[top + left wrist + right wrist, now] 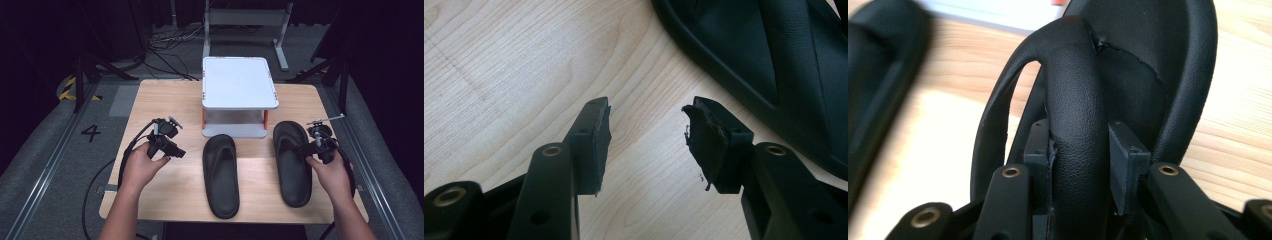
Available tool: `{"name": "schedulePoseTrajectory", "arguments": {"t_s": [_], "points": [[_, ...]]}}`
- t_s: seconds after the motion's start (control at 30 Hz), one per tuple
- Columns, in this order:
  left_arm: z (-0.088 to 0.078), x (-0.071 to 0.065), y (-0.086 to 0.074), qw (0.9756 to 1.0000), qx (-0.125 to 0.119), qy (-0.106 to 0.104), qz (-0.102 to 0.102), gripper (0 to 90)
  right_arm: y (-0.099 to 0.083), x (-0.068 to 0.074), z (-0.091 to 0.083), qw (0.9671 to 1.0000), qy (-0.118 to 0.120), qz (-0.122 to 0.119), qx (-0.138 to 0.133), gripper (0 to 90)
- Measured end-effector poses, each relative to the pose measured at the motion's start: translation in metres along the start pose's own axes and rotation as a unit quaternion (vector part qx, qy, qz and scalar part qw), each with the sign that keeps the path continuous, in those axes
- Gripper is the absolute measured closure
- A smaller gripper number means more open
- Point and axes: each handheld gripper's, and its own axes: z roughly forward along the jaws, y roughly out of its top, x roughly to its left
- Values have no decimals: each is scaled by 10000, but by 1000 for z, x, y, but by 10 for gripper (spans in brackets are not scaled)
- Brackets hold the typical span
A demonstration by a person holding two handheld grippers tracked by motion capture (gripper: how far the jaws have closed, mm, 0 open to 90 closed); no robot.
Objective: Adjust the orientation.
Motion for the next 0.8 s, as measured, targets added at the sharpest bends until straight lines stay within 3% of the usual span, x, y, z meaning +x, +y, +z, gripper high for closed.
{"name": "schedulePoseTrajectory", "arguments": {"t_s": [0.23, 0.4, 0.77, 0.8], "points": [[0, 0, -3, 10000, 12, 32, -13, 510, 8, 39, 16, 9977, 587, -339, 88, 670], [0, 0, -8, 10000, 10, 54, -66, 510, 10, 53, 32, 9942, 1028, -279, 172, 670], [2, -1, -9, 10000, 62, 69, -32, 510, 12, 69, 56, 9928, 1139, -320, 204, 665], [2, -2, -9, 9999, 74, 72, -34, 510, 12, 70, 58, 9933, 1066, -353, 264, 659]]}}
